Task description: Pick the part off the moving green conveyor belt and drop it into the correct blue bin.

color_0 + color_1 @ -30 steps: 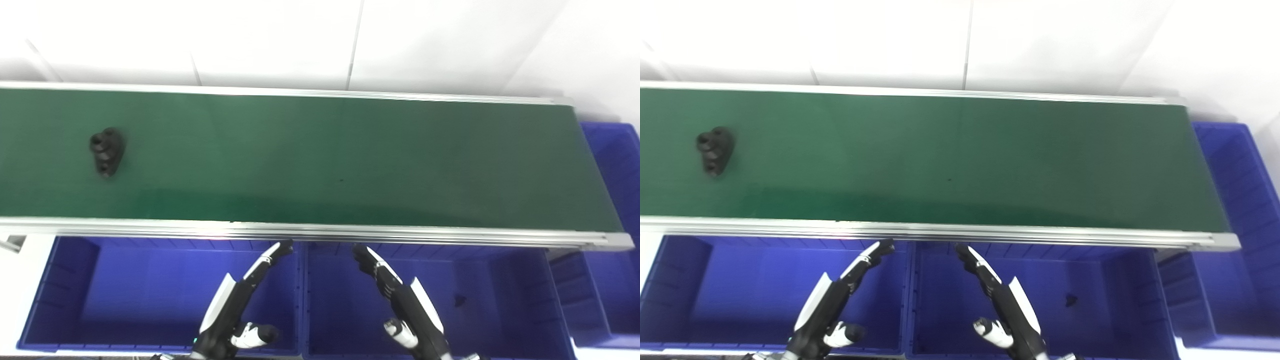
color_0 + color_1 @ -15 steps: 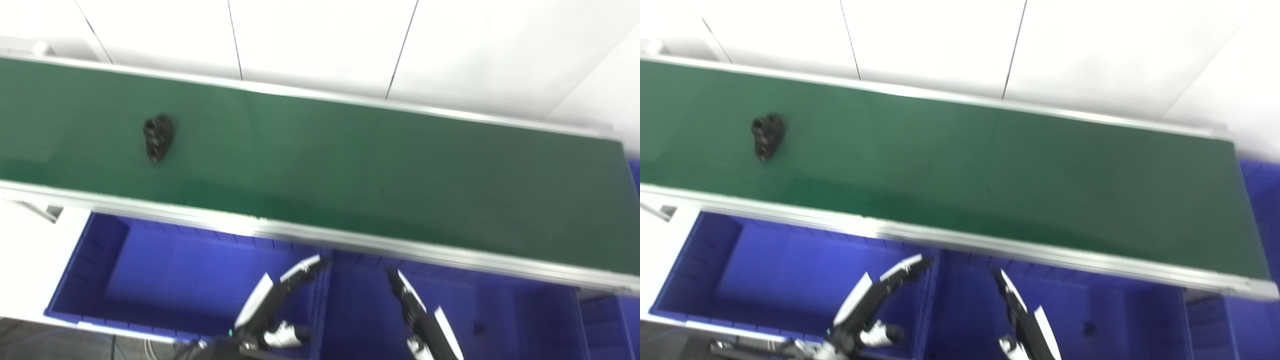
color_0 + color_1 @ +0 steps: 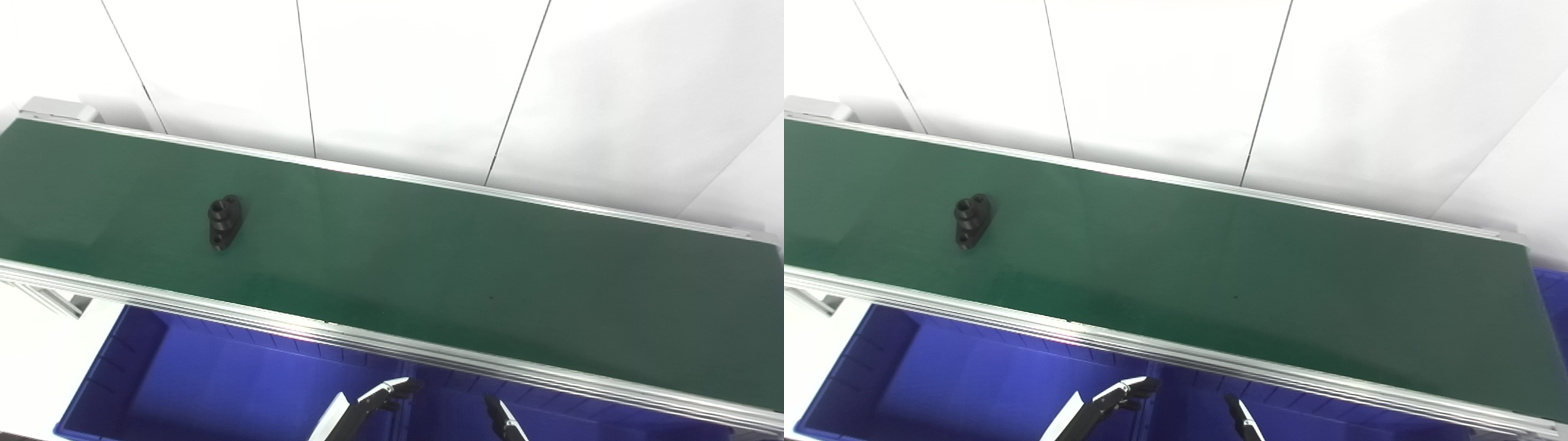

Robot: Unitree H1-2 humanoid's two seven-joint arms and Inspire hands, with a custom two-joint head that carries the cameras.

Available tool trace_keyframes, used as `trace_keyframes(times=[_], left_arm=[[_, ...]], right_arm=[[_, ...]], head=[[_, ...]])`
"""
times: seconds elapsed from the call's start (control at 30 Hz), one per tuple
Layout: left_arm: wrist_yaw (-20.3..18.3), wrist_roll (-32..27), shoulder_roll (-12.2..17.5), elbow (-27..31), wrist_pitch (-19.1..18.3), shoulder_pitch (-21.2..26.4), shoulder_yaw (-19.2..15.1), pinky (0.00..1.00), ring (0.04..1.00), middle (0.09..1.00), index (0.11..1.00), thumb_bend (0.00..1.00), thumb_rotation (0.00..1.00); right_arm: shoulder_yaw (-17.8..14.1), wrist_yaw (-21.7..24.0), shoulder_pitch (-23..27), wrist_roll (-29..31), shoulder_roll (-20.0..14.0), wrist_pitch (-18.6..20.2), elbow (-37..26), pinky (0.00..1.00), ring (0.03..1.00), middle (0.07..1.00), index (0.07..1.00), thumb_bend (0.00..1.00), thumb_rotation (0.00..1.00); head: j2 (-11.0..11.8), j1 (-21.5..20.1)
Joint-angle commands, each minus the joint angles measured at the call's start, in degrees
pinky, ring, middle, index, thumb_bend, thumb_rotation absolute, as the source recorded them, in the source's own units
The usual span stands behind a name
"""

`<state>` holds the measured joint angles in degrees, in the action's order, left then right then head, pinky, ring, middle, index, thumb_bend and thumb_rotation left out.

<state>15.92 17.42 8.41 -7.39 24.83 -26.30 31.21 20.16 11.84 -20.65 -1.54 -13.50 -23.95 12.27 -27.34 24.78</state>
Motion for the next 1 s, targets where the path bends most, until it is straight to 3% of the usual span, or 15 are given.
trace_keyframes(times=[0.0,0.6,0.73,0.97], left_arm=[[1.13,-0.34,0.01,0.26,2.08,0.17,0.61,0.76,0.832,0.84,0.82,1.0,0.96],[6.61,-0.06,0.86,-3.21,2.09,3.71,4.65,0.75,0.814,0.825,0.805,1.0,0.96],[7.06,-0.36,0.81,-3.8,2.09,4.32,5.25,0.76,0.816,0.824,0.806,1.0,0.95],[7.83,-1.21,1.1,-4.18,2.09,4.89,6.29,0.76,0.817,0.823,0.808,1.0,0.94]], right_arm=[[-0.41,0.58,0.24,0.5,-0.02,-2.98,-0.49,1.0,1.0,0.983,0.959,1.0,0.98],[-0.57,0.86,1.67,0.48,-0.55,-2.98,0.89,1.0,1.0,0.978,0.971,1.0,0.97],[-0.27,1.0,1.7,0.14,-1.64,-2.98,-1.19,0.99,0.988,0.964,0.972,0.99,0.96],[-1.66,1.9,-1.04,1.66,-2.43,-2.98,-10.98,0.96,0.953,0.943,0.95,0.94,0.95]], head=[[0.31,-0.05],[2.47,-0.17],[2.65,0.06],[2.73,0.08]])
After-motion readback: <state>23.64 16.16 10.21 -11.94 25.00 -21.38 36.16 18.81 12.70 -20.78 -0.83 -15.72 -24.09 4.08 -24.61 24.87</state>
